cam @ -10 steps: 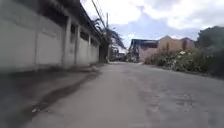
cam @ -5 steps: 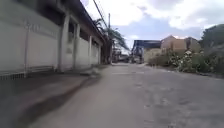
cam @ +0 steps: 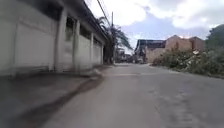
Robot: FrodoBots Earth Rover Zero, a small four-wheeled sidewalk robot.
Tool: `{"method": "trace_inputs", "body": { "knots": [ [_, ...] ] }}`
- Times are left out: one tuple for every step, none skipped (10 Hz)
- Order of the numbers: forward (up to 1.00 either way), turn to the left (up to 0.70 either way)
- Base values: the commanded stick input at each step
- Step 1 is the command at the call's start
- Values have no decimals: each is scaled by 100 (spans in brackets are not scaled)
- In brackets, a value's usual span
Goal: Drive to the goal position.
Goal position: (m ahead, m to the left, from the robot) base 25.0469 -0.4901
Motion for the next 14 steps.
{"method": "trace_inputs", "body": {
  "knots": [
    [100, -36],
    [100, -31],
    [100, -36],
    [100, -39],
    [100, -40],
    [100, -29],
    [100, -12],
    [100, 0],
    [100, 0],
    [100, 0],
    [100, 0],
    [100, 0],
    [100, 0],
    [100, 0]
  ]
}}
